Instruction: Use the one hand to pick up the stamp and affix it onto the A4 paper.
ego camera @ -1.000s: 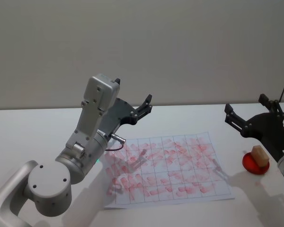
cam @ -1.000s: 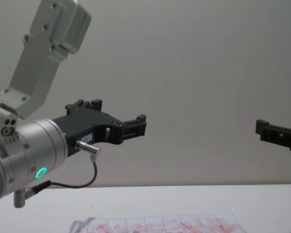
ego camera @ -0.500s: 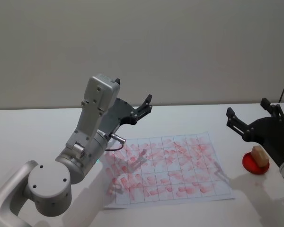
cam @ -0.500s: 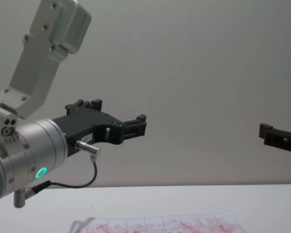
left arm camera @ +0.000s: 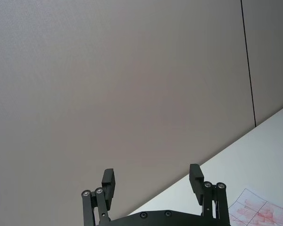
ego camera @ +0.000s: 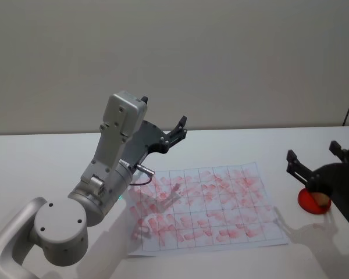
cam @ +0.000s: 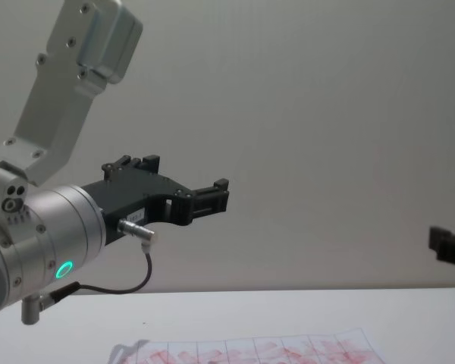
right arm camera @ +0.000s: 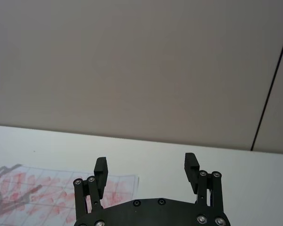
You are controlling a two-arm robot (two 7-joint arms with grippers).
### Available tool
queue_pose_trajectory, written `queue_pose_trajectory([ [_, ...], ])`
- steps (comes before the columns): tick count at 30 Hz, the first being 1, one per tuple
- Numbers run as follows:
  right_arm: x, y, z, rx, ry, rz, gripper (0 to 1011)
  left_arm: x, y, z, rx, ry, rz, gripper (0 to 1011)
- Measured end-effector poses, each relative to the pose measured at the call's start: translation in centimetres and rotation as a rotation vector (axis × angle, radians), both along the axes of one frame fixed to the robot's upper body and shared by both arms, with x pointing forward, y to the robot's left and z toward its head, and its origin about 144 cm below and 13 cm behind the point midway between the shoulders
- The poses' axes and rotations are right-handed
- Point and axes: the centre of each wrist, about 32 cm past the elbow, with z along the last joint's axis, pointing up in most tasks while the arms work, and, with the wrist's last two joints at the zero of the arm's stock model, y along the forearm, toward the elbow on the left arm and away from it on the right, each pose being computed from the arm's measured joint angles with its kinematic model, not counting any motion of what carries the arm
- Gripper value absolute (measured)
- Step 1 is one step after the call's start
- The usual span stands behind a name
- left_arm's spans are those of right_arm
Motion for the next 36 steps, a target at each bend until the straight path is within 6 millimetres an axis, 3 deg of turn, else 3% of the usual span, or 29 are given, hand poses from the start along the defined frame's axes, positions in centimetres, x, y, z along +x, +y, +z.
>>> queue_pose_trajectory([
  [16, -1.1, -1.0, -1.1, -0.056, 0.179, -0.124, 1001, 0.0, 0.0, 0.0, 0.0, 0.0, 0.0, 1001],
  [36, 0.9, -1.9, -2.7, -0.115, 0.29, -0.157, 1001, 0.0, 0.0, 0.0, 0.0, 0.0, 0.0, 1001],
])
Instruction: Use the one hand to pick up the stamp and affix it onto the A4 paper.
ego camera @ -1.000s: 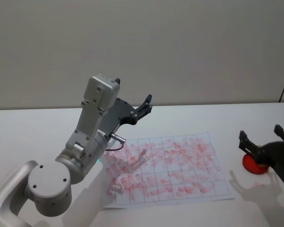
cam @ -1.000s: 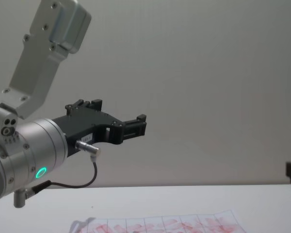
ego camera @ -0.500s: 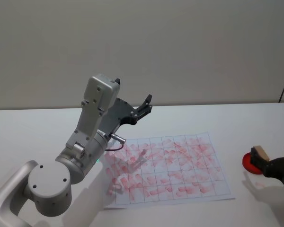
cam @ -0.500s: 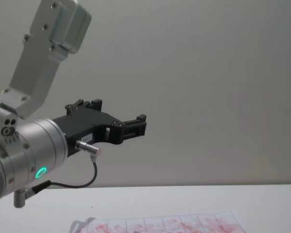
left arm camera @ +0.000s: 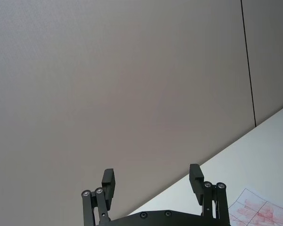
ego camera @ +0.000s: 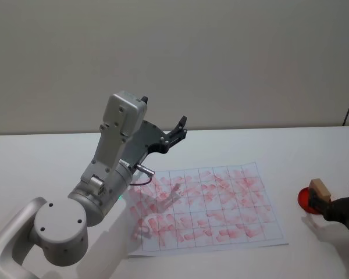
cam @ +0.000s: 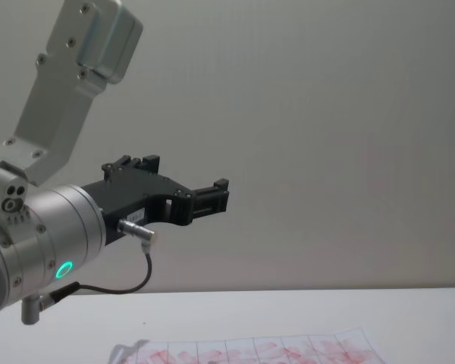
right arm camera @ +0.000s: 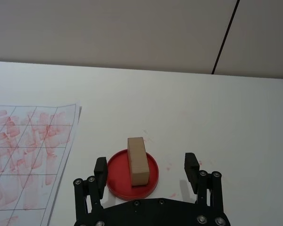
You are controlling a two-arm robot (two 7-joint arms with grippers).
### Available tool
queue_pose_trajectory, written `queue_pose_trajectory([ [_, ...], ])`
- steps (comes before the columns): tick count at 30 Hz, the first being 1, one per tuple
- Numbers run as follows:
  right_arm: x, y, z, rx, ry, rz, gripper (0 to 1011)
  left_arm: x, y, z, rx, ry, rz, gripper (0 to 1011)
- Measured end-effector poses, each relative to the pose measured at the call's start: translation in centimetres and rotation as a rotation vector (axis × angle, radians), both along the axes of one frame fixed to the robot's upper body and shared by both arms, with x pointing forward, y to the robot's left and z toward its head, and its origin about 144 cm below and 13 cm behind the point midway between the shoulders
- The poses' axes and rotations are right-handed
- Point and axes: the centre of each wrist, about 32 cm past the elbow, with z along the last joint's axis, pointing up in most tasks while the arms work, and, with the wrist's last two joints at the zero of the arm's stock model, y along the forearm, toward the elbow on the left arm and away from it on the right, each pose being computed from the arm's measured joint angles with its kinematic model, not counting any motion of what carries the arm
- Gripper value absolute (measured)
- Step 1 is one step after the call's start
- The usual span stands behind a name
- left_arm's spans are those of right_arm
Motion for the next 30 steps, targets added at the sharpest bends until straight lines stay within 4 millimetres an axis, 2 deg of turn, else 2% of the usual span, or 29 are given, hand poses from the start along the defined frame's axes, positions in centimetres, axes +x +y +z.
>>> queue_pose_trajectory([
  [15, 1.3, -0.1, -0.9, -0.012, 0.035, 0.01, 976, 0.0, 0.0, 0.0, 0.0, 0.0, 0.0, 1001],
  [19, 1.5, -0.1, -1.1, -0.013, 0.039, 0.012, 902, 0.0, 0.0, 0.0, 0.0, 0.0, 0.0, 1001],
  [20, 1.6, -0.1, -1.1, -0.014, 0.04, 0.013, 846, 0.0, 0.0, 0.0, 0.0, 0.0, 0.0, 1001],
  [22, 1.6, -0.1, -1.1, -0.014, 0.041, 0.014, 812, 0.0, 0.0, 0.0, 0.0, 0.0, 0.0, 1001],
  [23, 1.7, -0.1, -1.2, -0.014, 0.042, 0.014, 761, 0.0, 0.0, 0.0, 0.0, 0.0, 0.0, 1001],
  [26, 1.7, -0.1, -1.2, -0.015, 0.043, 0.015, 705, 0.0, 0.0, 0.0, 0.0, 0.0, 0.0, 1001],
  [27, 1.8, -0.1, -1.2, -0.015, 0.044, 0.016, 646, 0.0, 0.0, 0.0, 0.0, 0.0, 0.0, 1001],
  [30, 1.8, -0.1, -1.3, -0.015, 0.045, 0.017, 590, 0.0, 0.0, 0.0, 0.0, 0.0, 0.0, 1001],
])
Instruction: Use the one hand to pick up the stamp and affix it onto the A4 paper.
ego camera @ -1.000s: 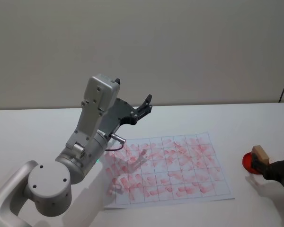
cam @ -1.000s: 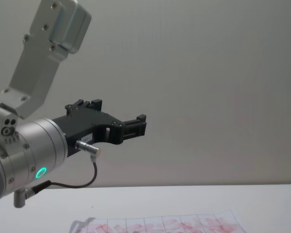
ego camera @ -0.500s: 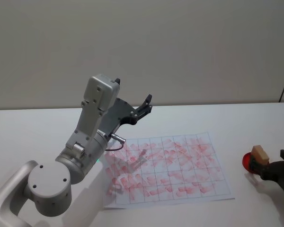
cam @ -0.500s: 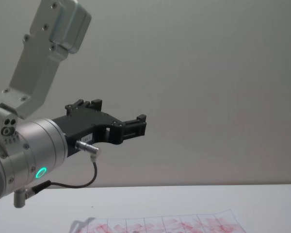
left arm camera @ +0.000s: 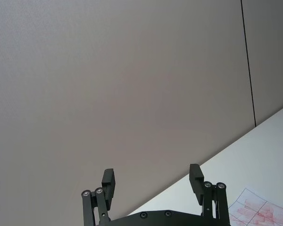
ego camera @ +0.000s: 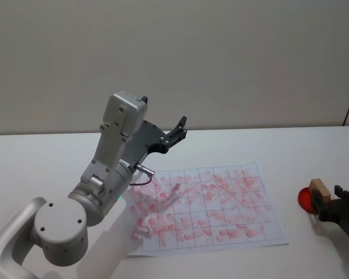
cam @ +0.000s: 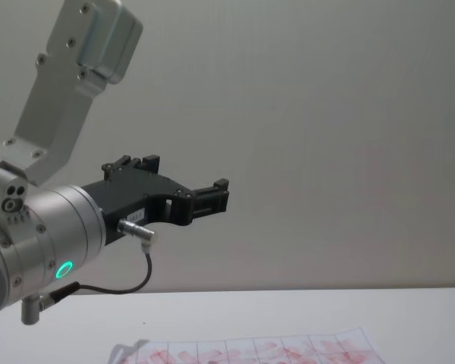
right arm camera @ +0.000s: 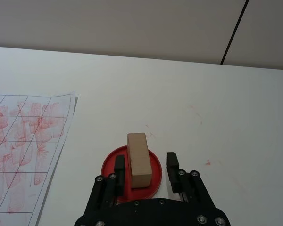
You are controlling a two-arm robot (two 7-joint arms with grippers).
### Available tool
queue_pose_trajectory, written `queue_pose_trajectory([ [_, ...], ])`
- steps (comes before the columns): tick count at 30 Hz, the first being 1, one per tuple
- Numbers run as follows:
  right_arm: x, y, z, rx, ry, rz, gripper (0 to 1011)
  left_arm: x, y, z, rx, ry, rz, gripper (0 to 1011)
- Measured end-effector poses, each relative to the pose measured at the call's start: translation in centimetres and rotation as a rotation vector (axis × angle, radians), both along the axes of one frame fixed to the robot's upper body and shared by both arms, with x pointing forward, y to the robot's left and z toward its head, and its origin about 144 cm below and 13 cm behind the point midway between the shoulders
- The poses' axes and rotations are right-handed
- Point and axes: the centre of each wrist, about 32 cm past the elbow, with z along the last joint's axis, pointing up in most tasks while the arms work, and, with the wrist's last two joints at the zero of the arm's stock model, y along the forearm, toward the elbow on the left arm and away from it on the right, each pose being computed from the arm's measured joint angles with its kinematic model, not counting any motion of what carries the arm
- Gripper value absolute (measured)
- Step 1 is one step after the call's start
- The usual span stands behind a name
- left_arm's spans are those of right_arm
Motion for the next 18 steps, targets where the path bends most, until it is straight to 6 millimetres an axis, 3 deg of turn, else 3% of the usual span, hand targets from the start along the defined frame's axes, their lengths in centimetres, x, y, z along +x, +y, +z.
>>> queue_pose_trajectory([
  [1, 0.02, 0.0, -0.01, 0.0, 0.0, 0.0, 523, 0.0, 0.0, 0.0, 0.0, 0.0, 0.0, 1001],
  [9, 0.11, 0.01, -0.07, -0.001, 0.003, 0.002, 263, 0.0, 0.0, 0.0, 0.0, 0.0, 0.0, 1001],
  [12, 0.12, 0.0, -0.08, -0.001, 0.003, 0.002, 213, 0.0, 0.0, 0.0, 0.0, 0.0, 0.0, 1001],
  [18, 0.15, 0.01, -0.08, -0.001, 0.003, 0.003, 214, 0.0, 0.0, 0.0, 0.0, 0.0, 0.0, 1001],
])
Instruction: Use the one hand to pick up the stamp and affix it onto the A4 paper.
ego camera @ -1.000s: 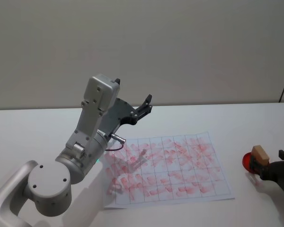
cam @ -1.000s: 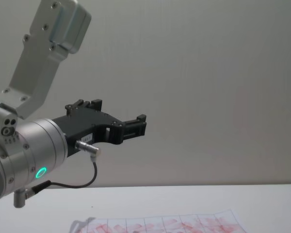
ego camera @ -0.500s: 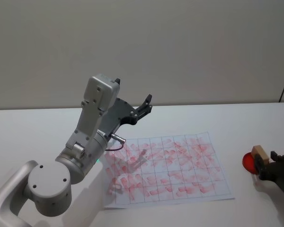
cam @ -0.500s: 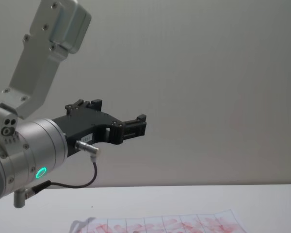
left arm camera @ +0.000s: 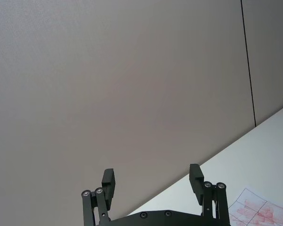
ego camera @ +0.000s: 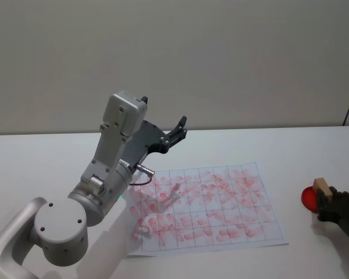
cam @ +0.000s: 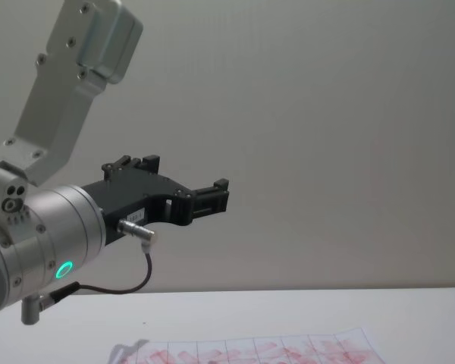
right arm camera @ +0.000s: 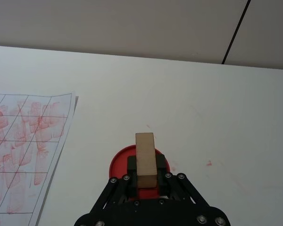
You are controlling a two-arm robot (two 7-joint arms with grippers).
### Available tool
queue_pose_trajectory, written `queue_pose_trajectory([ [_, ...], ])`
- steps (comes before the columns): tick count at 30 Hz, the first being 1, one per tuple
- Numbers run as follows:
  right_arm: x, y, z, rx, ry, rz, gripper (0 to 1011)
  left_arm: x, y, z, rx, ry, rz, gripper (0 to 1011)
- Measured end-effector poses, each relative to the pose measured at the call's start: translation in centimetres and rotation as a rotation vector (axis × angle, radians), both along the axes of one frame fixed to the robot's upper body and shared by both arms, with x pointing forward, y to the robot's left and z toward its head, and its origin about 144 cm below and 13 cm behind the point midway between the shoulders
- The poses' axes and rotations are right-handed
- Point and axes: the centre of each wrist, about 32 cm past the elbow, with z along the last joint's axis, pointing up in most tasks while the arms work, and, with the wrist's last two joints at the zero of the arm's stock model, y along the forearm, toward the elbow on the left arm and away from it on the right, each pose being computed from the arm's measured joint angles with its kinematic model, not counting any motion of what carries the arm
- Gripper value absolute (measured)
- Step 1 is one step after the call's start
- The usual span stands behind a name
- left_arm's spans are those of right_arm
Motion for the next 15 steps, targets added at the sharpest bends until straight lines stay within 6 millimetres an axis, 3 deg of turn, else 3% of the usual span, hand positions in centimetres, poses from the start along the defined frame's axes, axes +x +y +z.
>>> queue_pose_trajectory([
  [15, 1.0, 0.2, 1.2, 0.015, -0.101, 0.095, 216, 0.0, 0.0, 0.0, 0.0, 0.0, 0.0, 1001],
])
